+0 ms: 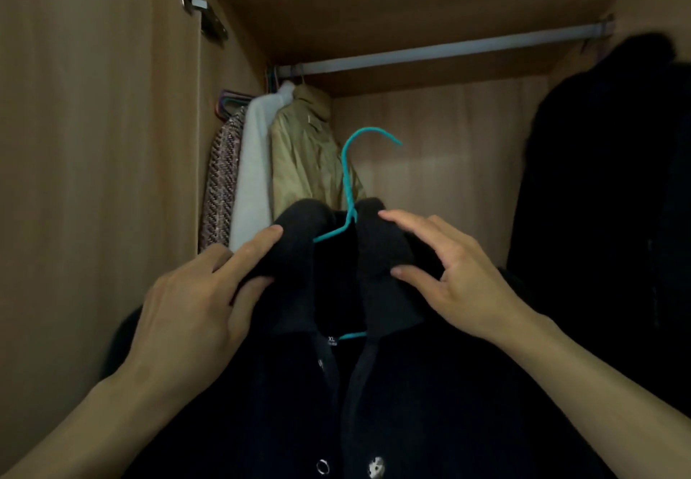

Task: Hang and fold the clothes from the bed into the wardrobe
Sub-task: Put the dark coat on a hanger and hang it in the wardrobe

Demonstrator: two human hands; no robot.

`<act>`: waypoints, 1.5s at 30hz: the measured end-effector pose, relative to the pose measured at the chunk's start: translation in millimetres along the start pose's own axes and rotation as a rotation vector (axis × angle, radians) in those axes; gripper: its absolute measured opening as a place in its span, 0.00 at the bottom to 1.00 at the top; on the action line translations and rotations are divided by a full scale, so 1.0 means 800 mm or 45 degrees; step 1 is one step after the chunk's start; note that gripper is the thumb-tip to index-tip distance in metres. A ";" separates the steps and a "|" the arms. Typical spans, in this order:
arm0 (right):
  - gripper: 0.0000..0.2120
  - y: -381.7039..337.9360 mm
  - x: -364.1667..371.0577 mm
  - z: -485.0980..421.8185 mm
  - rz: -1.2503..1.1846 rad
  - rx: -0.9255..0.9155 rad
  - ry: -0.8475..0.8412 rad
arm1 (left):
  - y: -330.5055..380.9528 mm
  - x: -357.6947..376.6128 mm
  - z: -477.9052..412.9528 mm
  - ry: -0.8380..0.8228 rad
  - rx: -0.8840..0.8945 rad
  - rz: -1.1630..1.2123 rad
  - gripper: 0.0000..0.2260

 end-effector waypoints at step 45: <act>0.17 0.219 0.109 -0.588 -0.896 -0.268 0.444 | -0.213 0.155 -0.453 -0.034 0.077 -1.059 0.15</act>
Point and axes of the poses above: each hand's wrist, its own z-axis away from the middle knuckle, its own x-axis out of the palm, y = z × x, the point moved 3 cm from there along -z, towards the middle knuckle, and after that the axes turned 12 degrees about x, right-handed, at the moved point
